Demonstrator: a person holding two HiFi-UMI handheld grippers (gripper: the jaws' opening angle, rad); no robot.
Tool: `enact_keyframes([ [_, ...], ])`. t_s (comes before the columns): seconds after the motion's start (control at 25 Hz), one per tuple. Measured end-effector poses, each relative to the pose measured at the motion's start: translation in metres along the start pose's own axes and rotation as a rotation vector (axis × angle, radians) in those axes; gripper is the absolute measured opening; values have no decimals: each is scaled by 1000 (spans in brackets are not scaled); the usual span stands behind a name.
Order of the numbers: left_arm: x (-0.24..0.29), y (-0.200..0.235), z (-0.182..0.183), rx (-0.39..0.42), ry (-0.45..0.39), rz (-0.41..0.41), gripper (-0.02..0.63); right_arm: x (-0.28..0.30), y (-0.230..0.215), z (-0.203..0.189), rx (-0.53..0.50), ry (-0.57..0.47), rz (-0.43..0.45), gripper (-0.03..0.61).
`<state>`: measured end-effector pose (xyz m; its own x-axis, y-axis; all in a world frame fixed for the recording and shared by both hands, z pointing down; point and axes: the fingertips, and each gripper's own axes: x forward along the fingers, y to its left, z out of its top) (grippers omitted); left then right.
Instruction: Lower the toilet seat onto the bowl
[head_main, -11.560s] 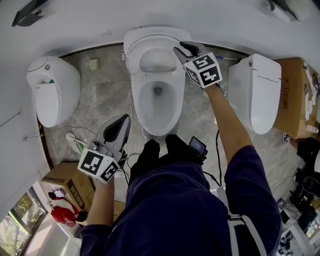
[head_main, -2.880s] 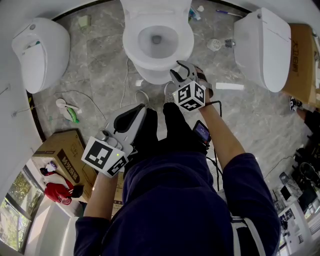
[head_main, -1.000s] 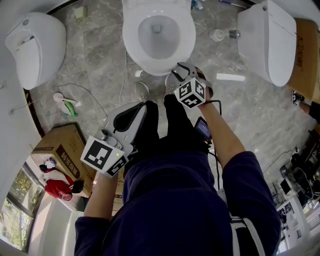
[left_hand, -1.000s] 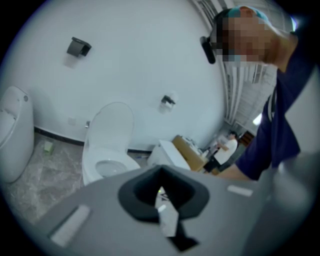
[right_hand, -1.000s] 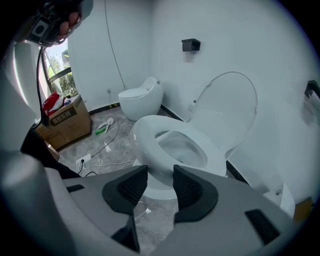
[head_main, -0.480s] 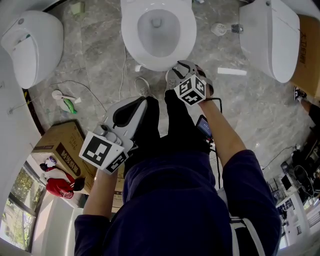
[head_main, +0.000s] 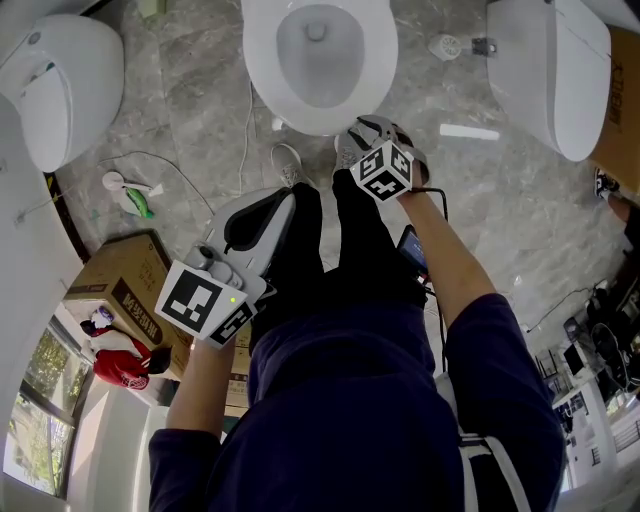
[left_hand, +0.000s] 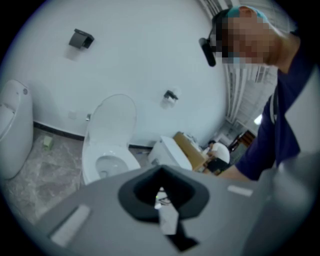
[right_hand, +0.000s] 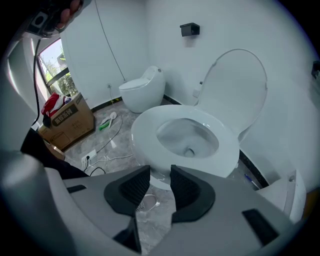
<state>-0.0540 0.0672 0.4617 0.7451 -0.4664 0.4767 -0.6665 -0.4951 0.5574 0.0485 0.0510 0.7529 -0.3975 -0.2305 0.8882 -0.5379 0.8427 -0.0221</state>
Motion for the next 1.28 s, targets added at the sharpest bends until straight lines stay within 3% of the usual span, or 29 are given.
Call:
enact_keyframes([
  [1.28, 0, 32, -25, -59, 25, 20, -3, 76, 14, -54, 54, 173, 73, 80],
])
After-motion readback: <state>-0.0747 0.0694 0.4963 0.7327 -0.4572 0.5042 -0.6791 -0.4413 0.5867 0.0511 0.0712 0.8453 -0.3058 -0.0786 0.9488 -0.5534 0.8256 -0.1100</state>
